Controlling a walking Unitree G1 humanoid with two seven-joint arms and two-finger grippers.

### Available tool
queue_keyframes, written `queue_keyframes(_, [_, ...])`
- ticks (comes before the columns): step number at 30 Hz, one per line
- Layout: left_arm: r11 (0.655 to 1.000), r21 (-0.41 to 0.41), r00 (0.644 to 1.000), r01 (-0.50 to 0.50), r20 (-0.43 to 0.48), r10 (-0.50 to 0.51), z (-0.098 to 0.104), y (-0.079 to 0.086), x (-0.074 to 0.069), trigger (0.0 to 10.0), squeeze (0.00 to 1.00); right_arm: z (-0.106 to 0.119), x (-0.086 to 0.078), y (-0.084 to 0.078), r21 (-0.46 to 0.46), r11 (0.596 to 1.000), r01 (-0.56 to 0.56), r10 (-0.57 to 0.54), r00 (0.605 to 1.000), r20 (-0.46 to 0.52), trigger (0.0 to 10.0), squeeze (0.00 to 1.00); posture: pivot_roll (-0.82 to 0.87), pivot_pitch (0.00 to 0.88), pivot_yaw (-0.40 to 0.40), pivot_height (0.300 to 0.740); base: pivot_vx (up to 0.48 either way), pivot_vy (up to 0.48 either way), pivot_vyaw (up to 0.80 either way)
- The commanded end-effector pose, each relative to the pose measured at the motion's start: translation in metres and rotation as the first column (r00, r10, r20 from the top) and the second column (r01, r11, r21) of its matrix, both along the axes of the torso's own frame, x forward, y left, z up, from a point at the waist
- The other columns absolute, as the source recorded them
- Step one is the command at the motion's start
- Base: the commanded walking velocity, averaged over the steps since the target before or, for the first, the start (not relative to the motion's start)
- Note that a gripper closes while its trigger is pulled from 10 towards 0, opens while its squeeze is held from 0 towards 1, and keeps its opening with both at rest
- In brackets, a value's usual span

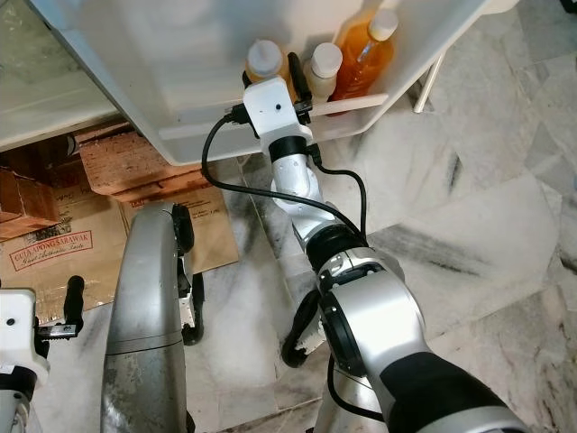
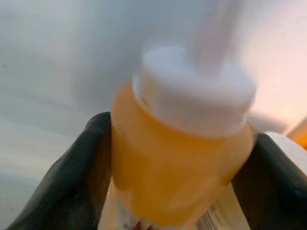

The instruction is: Restocking fridge

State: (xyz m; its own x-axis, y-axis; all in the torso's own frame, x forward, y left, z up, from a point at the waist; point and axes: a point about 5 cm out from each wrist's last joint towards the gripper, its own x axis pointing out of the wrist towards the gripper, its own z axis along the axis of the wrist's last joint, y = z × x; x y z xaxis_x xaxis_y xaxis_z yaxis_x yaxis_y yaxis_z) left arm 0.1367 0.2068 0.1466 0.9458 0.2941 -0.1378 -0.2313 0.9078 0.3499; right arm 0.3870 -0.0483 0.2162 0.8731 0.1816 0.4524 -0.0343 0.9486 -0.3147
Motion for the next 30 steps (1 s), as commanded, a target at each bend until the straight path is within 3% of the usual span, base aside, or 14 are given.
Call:
queue_keyframes(1, [1.0, -0.003, 0.998, -0.013, -0.054, 0.013, -0.008, 0.002, -0.005, 10.0, 0.0, -0.049, -0.002, -0.023, -0.006, 0.996, 0.087, -0.086, 0.973, -0.215, 10.0, 1.0, 0.45, 0.616, -0.09, 0.481, 0.0, 0.0, 0.0])
queue_keyframes(5, [1.0, -0.003, 0.999, -0.01, -0.053, 0.01, -0.008, 0.002, -0.003, 10.0, 0.0, -0.046, 0.0, -0.028, 0.064, 0.993, 0.102, -0.085, 0.969, -0.233, 10.0, 1.0, 0.44, 0.613, -0.089, 0.481, 0.0, 0.0, 0.0])
queue_keyframes(16, [1.0, -0.003, 0.999, -0.012, -0.044, 0.012, -0.01, 0.003, 0.003, 10.0, 0.0, -0.035, 0.002, -0.03, 0.071, 0.995, 0.074, -0.06, 0.981, -0.187, 10.0, 1.0, 0.42, 0.596, -0.097, 0.481, 0.0, 0.0, 0.0])
queue_keyframes(20, [1.0, -0.016, 1.0, -0.012, -0.028, 0.011, -0.013, 0.001, 0.01, 10.0, 0.0, -0.024, 0.005, -0.031, 0.102, 0.995, 0.021, -0.005, 0.988, -0.153, 10.0, 1.0, 0.38, 0.572, -0.114, 0.481, 0.0, 0.0, 0.0])
queue_keyframes(30, [0.999, -0.042, 1.0, -0.011, 0.013, 0.011, -0.018, -0.003, 0.031, 10.0, 0.0, -0.028, 0.001, -0.033, 0.151, 0.981, -0.125, 0.15, 0.975, -0.164, 10.0, 1.0, 0.3, 0.516, -0.153, 0.481, 0.0, 0.0, 0.0])
